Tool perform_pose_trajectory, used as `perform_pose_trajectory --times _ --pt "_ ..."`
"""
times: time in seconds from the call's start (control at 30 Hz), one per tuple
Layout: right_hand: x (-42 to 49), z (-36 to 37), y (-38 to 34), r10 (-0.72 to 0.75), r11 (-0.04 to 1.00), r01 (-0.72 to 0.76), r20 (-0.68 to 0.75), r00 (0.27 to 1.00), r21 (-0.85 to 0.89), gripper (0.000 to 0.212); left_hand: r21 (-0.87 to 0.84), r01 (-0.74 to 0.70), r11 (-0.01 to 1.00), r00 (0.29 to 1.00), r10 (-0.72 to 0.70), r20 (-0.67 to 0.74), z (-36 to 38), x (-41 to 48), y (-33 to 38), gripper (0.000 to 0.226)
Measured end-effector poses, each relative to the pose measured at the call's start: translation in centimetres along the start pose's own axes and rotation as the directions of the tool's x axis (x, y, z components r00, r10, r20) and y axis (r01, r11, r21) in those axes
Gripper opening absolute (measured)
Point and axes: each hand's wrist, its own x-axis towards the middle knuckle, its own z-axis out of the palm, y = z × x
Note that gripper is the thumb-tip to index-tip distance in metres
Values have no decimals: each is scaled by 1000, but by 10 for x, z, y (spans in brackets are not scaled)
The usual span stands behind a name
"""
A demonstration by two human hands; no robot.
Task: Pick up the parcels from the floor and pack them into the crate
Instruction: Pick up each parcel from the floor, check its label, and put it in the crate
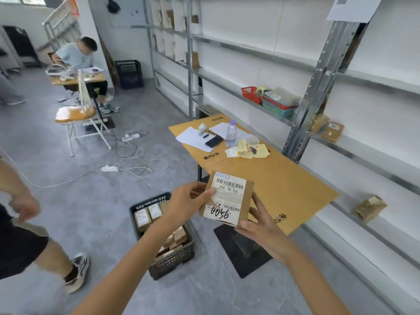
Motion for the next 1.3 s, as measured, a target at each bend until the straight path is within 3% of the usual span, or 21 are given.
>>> perform_pose_trajectory --times 0.27,0.63,0.8,1.0,1.3 --pt "83 41 -6 5 1000 -6 99 995 10 81 -60 63 996 993 -69 -100 -55 27 -38 13" --pt "232 41 -10 64 989 -81 128 990 127 88 -76 147 986 986 -152 -64 -115 148 -85 15" --pt "274 45 -9 123 988 -128 69 990 84 69 -68 168 983 984 -171 -42 -133 186 -107 22" --pt "328 64 -3 164 985 -163 -6 986 61 77 -18 157 987 987 -156 26 -167 235 -141 26" --pt "414 147 30 243 947 -187 -199 949 261 73 117 92 989 964 -117 239 -248 319 -206 30"
